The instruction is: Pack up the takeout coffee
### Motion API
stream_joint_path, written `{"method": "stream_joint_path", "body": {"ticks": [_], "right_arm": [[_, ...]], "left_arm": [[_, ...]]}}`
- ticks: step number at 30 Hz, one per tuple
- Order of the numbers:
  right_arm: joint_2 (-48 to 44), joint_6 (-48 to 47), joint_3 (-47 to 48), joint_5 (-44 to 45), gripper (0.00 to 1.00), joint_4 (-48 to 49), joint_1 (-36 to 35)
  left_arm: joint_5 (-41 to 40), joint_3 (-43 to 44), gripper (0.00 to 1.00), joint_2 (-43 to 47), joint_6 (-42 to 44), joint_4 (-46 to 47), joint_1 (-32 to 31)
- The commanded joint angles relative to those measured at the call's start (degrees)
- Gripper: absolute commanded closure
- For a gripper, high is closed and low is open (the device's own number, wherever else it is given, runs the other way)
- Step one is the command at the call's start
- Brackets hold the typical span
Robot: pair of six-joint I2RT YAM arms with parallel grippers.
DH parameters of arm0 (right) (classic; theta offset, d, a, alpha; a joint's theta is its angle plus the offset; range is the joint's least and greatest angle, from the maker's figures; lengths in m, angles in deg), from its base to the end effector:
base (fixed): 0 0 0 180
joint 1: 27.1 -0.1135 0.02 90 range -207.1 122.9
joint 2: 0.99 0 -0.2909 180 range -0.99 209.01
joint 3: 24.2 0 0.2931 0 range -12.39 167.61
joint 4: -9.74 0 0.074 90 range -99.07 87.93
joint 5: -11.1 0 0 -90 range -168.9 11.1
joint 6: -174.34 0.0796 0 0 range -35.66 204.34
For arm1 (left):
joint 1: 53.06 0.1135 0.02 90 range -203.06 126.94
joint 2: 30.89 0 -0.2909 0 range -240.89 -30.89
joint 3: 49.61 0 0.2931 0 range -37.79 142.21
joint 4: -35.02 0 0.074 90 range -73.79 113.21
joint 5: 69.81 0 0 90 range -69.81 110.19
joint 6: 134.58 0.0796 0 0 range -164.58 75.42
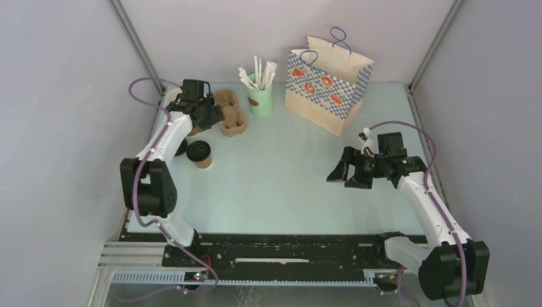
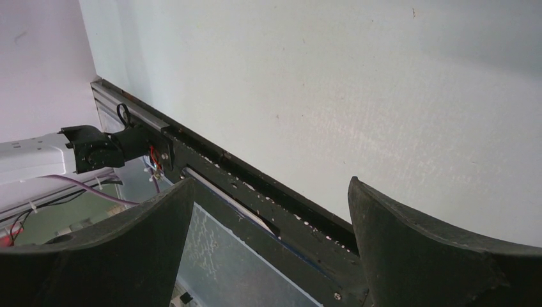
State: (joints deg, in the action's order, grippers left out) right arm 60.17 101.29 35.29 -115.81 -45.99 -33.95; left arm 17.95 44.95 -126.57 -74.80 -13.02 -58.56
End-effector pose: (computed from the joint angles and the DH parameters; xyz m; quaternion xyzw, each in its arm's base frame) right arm 0.2394 0.0769 0.2438 -0.0084 0.9147 0.3522 0.1979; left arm 0.4405 -0.0393 0.2811 -0.2072 0.9138 -0.0895 0.3376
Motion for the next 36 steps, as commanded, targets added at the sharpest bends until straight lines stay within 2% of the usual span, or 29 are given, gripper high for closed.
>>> {"method": "stream_joint_path", "body": {"ticks": [1, 7, 10, 27, 36], "right_arm": [[-0.1, -0.4, 0.5, 0.1, 0.02, 0.2, -0.4], [-0.1, -0.4, 0.5, 0.2, 0.02, 0.2, -0.4], [0.2, -0.4, 0.5, 0.0, 0.02, 0.2, -0.4], [1.2, -0.9, 0.4, -0.4, 0.02, 0.4, -0.4], [1.4, -0.9, 0.4, -0.4, 0.02, 0.4, -0.4]], "left_arm": [[2.4, 1.2, 0.38, -1.5, -7.8, 8.4, 0.2], [-2.6, -1.9, 0.44, -3.1, -13.1, 11.6, -0.1], [-5.9, -2.8, 0.44, -2.6, -13.9, 12.2, -0.7], [-7.7, -3.6, 0.48, -7.2, -13.3, 12.4, -2.7], [-8.7, -3.4, 0.58, -8.5, -12.8, 12.3, -3.2]]}}
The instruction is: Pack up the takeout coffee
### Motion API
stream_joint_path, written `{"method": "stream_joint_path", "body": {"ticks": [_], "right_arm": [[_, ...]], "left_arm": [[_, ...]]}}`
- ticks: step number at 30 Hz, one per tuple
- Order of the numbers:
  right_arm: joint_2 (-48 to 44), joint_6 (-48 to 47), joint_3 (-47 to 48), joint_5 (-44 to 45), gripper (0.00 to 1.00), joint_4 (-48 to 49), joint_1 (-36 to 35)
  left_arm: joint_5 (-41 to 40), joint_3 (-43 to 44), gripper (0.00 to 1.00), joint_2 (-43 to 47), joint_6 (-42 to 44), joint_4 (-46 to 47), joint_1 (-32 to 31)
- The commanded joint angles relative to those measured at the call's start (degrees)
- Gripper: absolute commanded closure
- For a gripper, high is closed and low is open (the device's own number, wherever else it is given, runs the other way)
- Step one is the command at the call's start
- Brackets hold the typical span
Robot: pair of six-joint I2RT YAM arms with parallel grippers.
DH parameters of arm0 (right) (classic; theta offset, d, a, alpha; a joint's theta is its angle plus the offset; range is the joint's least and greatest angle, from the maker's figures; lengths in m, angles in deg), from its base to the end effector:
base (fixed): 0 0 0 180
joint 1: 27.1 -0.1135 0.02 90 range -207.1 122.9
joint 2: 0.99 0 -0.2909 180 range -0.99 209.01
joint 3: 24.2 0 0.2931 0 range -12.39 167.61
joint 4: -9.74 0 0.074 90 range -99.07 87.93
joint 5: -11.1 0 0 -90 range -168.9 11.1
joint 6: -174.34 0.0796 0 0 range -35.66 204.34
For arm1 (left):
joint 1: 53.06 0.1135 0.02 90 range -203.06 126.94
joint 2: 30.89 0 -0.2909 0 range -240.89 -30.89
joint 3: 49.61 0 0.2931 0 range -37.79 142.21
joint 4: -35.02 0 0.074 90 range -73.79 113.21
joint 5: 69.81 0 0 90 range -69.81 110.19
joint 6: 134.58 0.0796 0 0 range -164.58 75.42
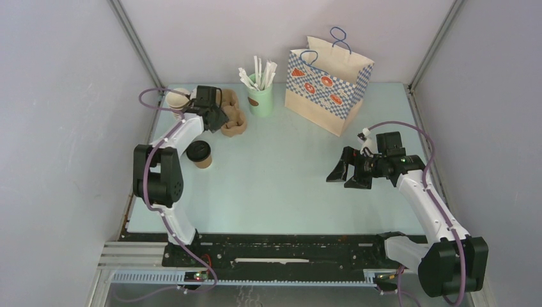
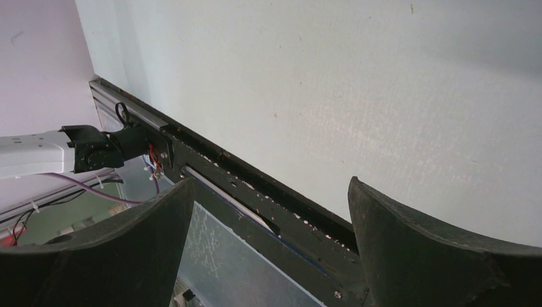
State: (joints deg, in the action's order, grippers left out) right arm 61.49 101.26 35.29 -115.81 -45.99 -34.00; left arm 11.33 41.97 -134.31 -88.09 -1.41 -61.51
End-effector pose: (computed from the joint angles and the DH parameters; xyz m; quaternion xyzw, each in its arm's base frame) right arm 0.2422 0.0775 0.2386 -0.0052 0.9174 0.3511 0.1873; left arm 0.4726 -0.0578 0.2224 -0.3068 0.8801 -0.0907 0.3508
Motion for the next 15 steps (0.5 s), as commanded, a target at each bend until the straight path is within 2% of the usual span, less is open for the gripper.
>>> {"method": "stream_joint_path", "body": {"ticks": [1, 8, 15], "right_arm": [[0.1, -0.8, 0.4, -0.4, 0.02, 0.3, -0.4], [0.2, -0.9, 0.4, -0.4, 0.02, 0.3, -0.4], [0.4, -0.8, 0.3, -0.4, 0.02, 0.6, -0.4]], "left_arm": [[-2.4, -0.1, 0.58, -0.8, 0.7, 0.5, -0.4], [-2.8, 0.7, 0.55, -2.4, 1.2, -0.4, -0.4], [-3.5, 2.2, 0.6, -3.7, 2.1, -1.4, -0.5]]}}
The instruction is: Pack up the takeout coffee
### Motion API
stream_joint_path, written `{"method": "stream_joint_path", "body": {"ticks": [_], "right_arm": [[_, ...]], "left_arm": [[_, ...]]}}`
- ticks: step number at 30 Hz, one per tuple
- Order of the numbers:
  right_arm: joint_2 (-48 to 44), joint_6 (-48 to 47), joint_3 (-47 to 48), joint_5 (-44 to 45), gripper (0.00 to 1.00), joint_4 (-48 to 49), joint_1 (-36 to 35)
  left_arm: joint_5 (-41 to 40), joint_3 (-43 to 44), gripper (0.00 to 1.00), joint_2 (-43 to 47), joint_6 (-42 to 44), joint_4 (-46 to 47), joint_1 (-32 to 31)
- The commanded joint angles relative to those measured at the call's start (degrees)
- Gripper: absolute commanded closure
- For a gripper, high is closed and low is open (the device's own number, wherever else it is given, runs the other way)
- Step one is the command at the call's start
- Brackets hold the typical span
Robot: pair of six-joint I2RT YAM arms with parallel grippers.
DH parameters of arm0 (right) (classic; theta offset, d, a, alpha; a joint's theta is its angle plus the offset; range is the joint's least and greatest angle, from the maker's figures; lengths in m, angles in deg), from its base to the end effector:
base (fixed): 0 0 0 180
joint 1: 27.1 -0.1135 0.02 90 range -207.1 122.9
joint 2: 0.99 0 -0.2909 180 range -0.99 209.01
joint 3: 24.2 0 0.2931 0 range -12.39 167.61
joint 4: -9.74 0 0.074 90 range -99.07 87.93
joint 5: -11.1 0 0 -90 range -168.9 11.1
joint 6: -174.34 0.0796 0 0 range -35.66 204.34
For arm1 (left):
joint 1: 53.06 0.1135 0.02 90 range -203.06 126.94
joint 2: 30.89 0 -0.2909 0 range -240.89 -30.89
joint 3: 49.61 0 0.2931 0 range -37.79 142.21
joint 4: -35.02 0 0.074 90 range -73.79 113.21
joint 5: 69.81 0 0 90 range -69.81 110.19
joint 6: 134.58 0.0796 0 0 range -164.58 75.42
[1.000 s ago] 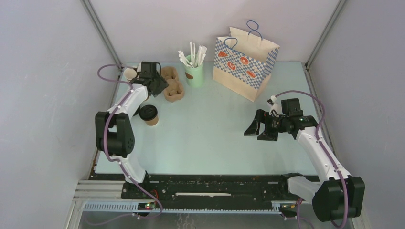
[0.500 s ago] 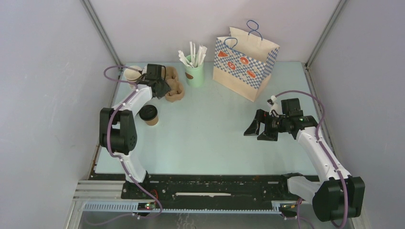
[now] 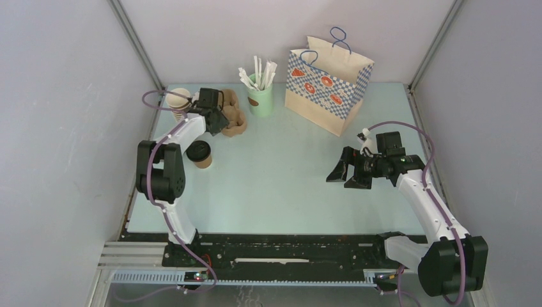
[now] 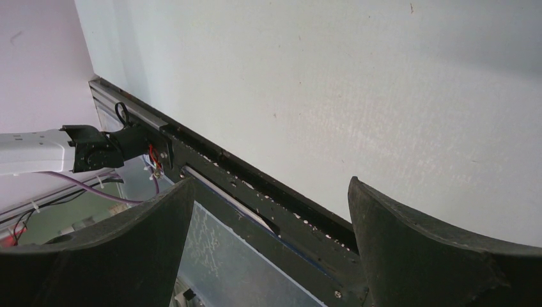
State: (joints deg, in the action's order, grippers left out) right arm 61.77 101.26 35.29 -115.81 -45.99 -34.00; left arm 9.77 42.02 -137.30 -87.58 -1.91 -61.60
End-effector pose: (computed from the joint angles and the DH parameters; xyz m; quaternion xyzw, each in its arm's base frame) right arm 0.2428 0.0775 0.2374 -0.0044 0.9180 0.3508 0.1851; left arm 0.4768 -0.0570 0.1982 -0.3071 0.8897 -0.0647 0.3314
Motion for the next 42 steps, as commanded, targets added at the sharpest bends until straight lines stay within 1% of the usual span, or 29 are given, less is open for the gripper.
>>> {"method": "stream_joint_path", "body": {"ticks": [1, 3, 5, 13, 15, 18, 23, 27, 29, 34, 40, 42], "right_arm": [[0.1, -0.9, 0.3, -0.4, 0.02, 0.6, -0.4], [0.2, -0.8, 0.3, -0.5, 0.02, 0.7, -0.4], [0.3, -0.8, 0.3, -0.5, 0.02, 0.7, -0.4], [0.3, -0.8, 0.1, -0.7, 0.02, 0.9, -0.5], [0.4, -0.8, 0.1, -0.7, 0.02, 0.9, -0.5], [0.3, -0.8, 0.1, -0.7, 0.02, 0.9, -0.5], [0.1, -0.7, 0.0, -0.6, 0.02, 0.9, -0.6], [0.2, -0.7, 0.0, -0.5, 0.02, 0.9, -0.7], [0.1, -0.7, 0.0, -0.6, 0.02, 0.9, -0.7], [0.0, -0.7, 0.0, -0.4, 0.02, 0.8, -0.7], [0.2, -0.7, 0.0, -0.4, 0.02, 1.0, -0.8], [0.4, -0.7, 0.0, -0.4, 0.02, 1.0, -0.8]], "left_arm": [[-2.2, 2.5, 0.62, -0.9, 1.7, -1.2, -0.4], [-2.3, 2.7, 0.68, -0.9, 1.9, -1.3, -0.4], [-2.6, 2.9, 0.7, -0.9, 2.2, -1.5, -0.5], [-5.3, 5.4, 0.62, -0.5, 4.6, -3.7, -1.7], [-5.5, 6.3, 0.62, -0.8, 5.0, -4.2, -1.8], [-5.6, 6.9, 0.65, -1.4, 5.3, -4.7, -1.9], [-5.8, 7.4, 0.68, -2.0, 5.6, -5.6, -1.9], [-6.8, 8.0, 0.6, -2.8, 5.2, -7.0, -1.9], [-6.7, 8.6, 0.6, -3.6, 5.4, -7.4, -1.8], [-6.6, 10.4, 0.66, -4.7, 5.9, -8.5, -1.8], [-7.5, 11.2, 0.67, -4.6, 7.2, -9.0, -1.9], [-7.7, 11.7, 0.7, -4.9, 7.7, -9.6, -1.8]]}}
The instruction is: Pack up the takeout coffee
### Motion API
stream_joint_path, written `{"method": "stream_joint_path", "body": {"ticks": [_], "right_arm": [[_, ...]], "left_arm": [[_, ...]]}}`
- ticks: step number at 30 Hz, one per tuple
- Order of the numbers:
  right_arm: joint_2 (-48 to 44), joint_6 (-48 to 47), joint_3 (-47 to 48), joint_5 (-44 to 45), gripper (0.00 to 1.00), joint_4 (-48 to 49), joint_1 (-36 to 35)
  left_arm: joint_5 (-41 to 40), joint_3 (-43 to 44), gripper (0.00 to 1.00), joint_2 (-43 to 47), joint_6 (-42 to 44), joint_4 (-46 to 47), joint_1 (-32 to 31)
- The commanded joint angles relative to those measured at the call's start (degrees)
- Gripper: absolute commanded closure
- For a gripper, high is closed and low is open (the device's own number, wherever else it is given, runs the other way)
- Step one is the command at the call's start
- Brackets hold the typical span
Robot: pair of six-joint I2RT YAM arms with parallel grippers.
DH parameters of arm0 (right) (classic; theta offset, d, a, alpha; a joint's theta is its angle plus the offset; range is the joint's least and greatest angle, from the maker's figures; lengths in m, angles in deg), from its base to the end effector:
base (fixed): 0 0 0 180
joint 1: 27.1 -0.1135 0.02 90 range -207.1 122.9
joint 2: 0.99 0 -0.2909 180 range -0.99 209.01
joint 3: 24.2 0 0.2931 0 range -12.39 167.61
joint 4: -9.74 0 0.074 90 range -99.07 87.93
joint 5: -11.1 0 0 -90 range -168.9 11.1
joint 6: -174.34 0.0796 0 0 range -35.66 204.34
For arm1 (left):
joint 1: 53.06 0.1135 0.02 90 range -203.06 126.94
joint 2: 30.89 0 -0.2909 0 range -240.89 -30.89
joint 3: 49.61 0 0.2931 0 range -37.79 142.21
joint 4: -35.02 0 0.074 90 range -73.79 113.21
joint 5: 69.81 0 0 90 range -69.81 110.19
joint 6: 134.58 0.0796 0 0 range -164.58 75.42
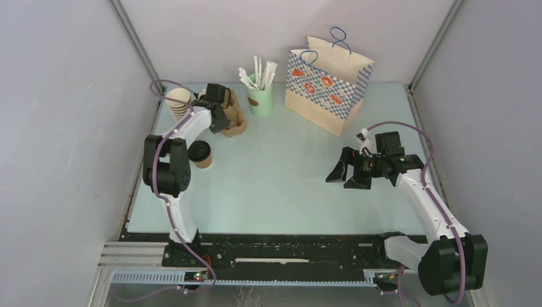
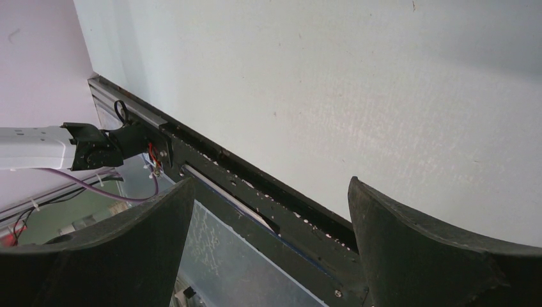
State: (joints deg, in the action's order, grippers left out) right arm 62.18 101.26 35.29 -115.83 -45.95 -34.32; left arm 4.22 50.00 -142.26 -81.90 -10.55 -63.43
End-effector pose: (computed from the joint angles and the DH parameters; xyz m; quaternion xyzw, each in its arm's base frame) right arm 0.2433 0.0790 0.2358 -0.0060 0.9186 0.3511 0.1811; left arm 0.4901 -0.0674 0.1979 -0.2594 0.9151 0.0093 0.3086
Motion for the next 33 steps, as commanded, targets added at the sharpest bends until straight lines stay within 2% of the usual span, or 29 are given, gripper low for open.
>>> {"method": "stream_joint_path", "body": {"ticks": [1, 11, 18, 25, 33], "right_arm": [[0.0, -0.7, 0.0, -0.4, 0.02, 1.1, -0.4], [0.0, -0.6, -0.1, -0.4, 0.02, 1.2, -0.5], [0.1, -0.6, -0.1, -0.5, 0.02, 1.2, -0.6], [0.1, -0.6, -0.1, -0.4, 0.02, 1.2, -0.6], [0.1, -0.6, -0.1, -0.4, 0.02, 1.1, -0.7]], "left_arm": [[-2.1, 3.9, 0.73, 0.0, 2.2, -1.0, 0.0], [-2.2, 4.9, 0.82, 0.5, 3.0, -1.4, -0.1], [-3.2, 6.7, 0.99, 2.2, 3.3, -3.1, -0.1], [-3.7, 6.0, 1.0, 4.9, 2.3, -4.3, -0.1], [0.1, 0.8, 1.0, 11.7, -1.8, -0.6, 0.4]]}}
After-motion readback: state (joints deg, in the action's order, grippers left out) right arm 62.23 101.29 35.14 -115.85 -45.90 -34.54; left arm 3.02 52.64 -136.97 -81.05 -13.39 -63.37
